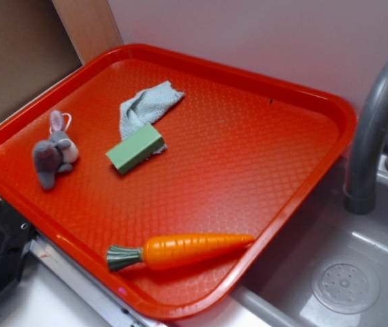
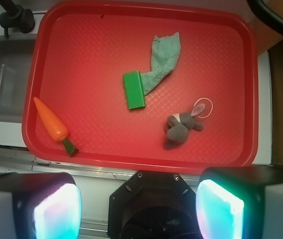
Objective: Grab the carrot.
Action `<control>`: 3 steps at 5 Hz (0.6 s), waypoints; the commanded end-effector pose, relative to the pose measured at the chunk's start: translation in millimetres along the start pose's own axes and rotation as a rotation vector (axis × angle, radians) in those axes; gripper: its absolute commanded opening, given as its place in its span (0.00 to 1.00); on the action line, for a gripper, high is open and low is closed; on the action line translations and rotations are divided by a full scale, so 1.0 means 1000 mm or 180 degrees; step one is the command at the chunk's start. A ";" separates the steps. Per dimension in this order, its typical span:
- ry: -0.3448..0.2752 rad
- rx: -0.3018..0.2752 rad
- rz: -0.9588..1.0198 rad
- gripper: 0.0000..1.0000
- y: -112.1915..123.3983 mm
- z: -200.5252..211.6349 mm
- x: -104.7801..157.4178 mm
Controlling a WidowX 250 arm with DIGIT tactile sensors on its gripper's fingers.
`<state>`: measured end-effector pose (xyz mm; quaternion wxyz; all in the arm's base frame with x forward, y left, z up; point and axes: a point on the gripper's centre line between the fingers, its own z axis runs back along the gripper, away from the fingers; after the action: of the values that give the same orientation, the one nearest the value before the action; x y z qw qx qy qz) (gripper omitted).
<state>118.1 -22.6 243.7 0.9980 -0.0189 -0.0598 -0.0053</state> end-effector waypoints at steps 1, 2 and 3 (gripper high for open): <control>0.0000 0.0000 0.0000 1.00 0.000 0.000 0.000; -0.0216 -0.0044 -0.0660 1.00 -0.011 -0.011 0.006; -0.0423 -0.0159 -0.1253 1.00 -0.032 -0.020 0.012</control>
<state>131.2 -53.5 221.7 0.9734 -0.0310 -0.1212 -0.1922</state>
